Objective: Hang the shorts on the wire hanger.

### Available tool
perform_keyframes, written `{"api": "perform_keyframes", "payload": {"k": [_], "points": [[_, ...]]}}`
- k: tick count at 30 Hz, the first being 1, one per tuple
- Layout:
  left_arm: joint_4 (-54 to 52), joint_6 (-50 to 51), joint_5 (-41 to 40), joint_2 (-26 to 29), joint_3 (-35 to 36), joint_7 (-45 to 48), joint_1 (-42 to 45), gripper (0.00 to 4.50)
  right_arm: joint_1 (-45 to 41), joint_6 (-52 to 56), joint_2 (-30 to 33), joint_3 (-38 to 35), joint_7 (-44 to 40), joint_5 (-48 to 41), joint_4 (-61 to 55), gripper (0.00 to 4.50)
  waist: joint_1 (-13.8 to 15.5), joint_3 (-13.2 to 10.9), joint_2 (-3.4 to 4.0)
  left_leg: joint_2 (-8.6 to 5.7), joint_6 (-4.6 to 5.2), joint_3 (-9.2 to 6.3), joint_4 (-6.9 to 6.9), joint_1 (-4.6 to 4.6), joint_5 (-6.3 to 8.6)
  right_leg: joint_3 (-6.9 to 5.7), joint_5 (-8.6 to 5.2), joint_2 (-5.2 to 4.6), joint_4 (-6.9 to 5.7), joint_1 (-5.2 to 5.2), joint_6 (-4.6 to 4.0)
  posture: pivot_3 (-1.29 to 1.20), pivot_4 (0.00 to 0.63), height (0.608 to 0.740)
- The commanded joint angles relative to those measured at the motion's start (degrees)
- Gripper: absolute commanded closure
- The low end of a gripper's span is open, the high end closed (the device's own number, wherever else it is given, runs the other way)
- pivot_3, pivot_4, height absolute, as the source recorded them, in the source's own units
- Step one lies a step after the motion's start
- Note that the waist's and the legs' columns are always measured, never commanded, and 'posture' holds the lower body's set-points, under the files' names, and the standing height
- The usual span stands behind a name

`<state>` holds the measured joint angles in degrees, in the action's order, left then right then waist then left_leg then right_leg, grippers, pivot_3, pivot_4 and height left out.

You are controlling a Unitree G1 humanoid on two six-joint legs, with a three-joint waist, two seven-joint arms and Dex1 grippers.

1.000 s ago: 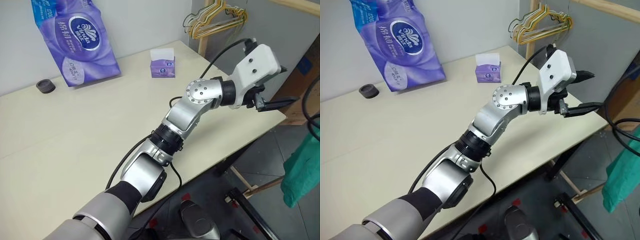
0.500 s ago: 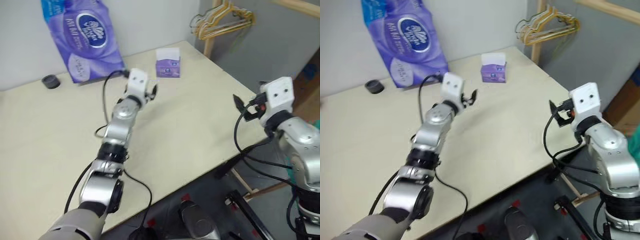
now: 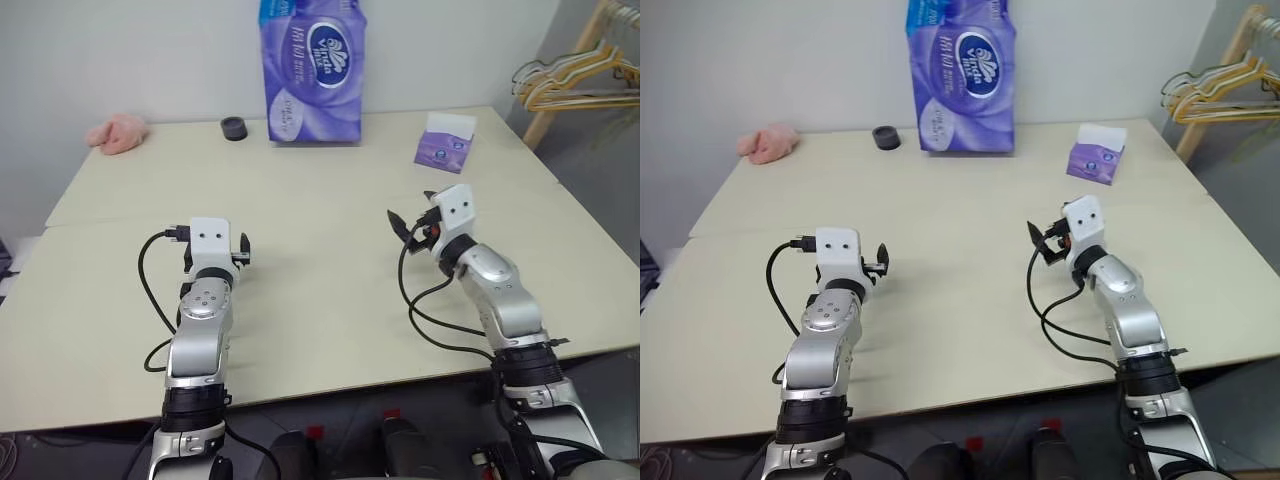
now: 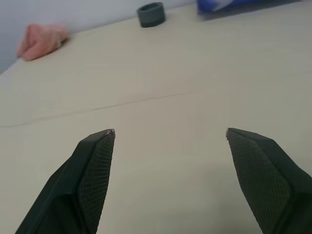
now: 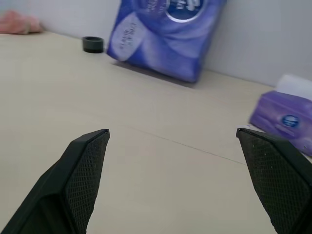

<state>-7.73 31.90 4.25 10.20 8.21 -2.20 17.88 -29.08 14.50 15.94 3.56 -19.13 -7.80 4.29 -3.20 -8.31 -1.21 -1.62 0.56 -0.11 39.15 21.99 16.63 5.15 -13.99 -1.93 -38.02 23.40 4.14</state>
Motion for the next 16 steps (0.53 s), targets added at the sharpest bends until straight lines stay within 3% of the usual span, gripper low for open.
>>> {"api": "perform_keyframes", "payload": {"k": [1,7,16], "points": [[-1.8,-1.3,-1.6,0.3,-0.6,2.3,1.0,0.64,-0.4,-2.7,-0.7,-0.9,0.6,0.8,-0.5,0.05,1.2,0.1,-0.11,0.00,-0.01,-0.01,0.00,0.00,-0.04,-0.03,0.02,0.00,0.01,0.00,-0.04,0.04,0.102,0.740],[0.0,-3.1,-3.3,1.2,-1.4,5.9,1.4,0.64,2.5,-3.6,-2.0,-1.2,1.4,1.5,-1.5,0.05,1.8,0.3,-0.40,0.03,-0.14,-0.09,-0.05,0.00,-0.14,-0.14,0.08,0.03,0.00,0.00,-0.13,0.04,0.094,0.740],[1.0,-5.8,-4.5,0.5,1.0,3.6,0.8,0.64,5.4,-3.8,-3.3,-1.1,1.8,2.0,-2.7,0.05,1.5,0.4,-0.49,0.20,-0.24,-0.07,-0.07,-0.07,-0.24,-0.08,0.20,0.29,-0.03,0.00,-0.34,0.06,0.082,0.740]]}}
